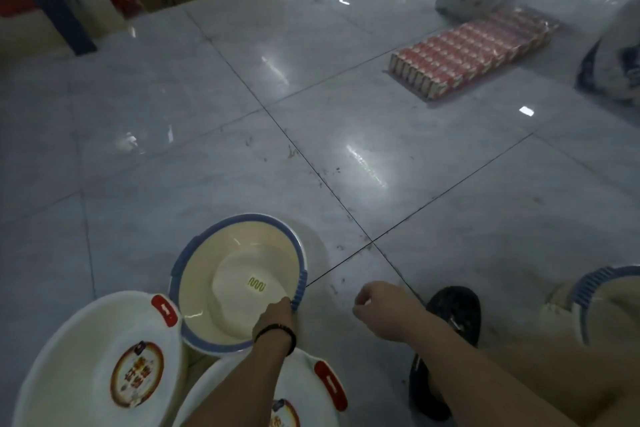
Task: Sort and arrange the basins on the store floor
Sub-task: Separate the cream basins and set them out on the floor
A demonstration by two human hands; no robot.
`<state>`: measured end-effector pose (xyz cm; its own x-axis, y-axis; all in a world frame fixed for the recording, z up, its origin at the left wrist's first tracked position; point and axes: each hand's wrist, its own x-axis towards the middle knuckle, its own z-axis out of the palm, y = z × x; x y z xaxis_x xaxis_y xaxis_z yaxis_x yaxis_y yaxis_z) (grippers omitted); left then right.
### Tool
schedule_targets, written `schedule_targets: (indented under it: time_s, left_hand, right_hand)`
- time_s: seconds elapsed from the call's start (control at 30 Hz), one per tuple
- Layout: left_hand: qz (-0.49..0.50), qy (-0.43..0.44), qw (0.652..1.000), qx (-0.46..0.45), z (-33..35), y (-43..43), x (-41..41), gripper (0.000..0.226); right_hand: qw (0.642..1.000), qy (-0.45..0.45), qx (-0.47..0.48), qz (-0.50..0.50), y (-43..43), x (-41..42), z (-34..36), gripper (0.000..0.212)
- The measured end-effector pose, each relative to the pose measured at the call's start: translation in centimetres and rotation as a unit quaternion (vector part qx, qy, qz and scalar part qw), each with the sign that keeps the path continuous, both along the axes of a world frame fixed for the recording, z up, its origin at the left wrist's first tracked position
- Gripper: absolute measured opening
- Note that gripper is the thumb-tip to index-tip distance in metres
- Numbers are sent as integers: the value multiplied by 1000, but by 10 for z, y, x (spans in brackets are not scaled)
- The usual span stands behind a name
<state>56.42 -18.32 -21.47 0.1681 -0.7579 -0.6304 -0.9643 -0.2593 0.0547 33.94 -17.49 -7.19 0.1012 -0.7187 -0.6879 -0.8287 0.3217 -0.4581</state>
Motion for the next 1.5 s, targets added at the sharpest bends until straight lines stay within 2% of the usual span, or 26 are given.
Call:
schedule_targets:
  time_s: [0.13,0.27,0.37,0.47,0.57,0.67,0.73,0.8,0.87,0.9,0.97,1.03,1.1,1.17,1.23,1.27,1.3,1.37,1.43,1.5]
  left_hand:
    - [4,-27,998,-58,34,-11,-7,27]
    - [2,-14,990,-141,70,-23,-18,21]
    - [-23,24,979,-202,103,-31,-49,22]
    - [-104,62,960,-252,145,-38,-99,21]
    - [-185,86,928,-311,194,-42,-160,21]
    - [-249,120,891,-360,246,-36,-231,16]
    - [-305,138,859,-387,277,-26,-281,19]
    - [-363,147,829,-400,304,-10,-329,25]
    - [-403,183,798,-409,324,8,-374,29]
    - [-411,231,787,-397,332,18,-395,32]
    - [-414,362,773,-317,345,39,-432,44]
    - [-424,416,765,-247,356,51,-463,48]
    - [-442,381,772,-253,358,49,-491,48]
    - [-428,311,789,-312,353,32,-514,56]
    - [-381,206,825,-364,339,10,-533,70]
    - [-351,152,854,-353,329,0,-541,77]
    - [-314,123,890,-307,320,-7,-548,81]
    - [-246,139,944,-171,296,-13,-560,76]
    - [-197,170,963,-71,274,-8,-567,55]
    - [-192,159,968,-42,252,-7,-571,36]
  right_hand:
    - [1000,-14,25,6,6,0,2,30]
    - [999,-25,-12,-20,12,2,12,30]
    - [993,-39,-63,-87,13,-3,30,36]
    - [975,-79,-86,-191,-4,-26,58,40]
    - [934,-120,-100,-321,-19,-78,105,57]
    - [884,-158,-164,-409,-15,-145,152,72]
    - [861,-168,-203,-435,0,-189,180,61]
    - [834,-150,-262,-462,21,-229,201,36]
    - [791,-83,-341,-500,48,-266,215,23]
    - [773,-39,-374,-511,63,-285,220,20]
    - [741,7,-405,-536,91,-326,222,15]
    - [722,27,-415,-553,120,-368,216,16]
    - [719,46,-422,-550,153,-408,202,32]
    - [719,61,-426,-546,185,-443,185,35]
    - [715,75,-424,-551,213,-471,165,34]
    - [712,79,-420,-557,226,-482,154,34]
    - [712,82,-410,-565,237,-491,144,36]
    - [714,75,-383,-582,256,-510,119,39]
    - [721,49,-346,-599,268,-526,99,41]
    - [734,41,-306,-605,276,-538,82,42]
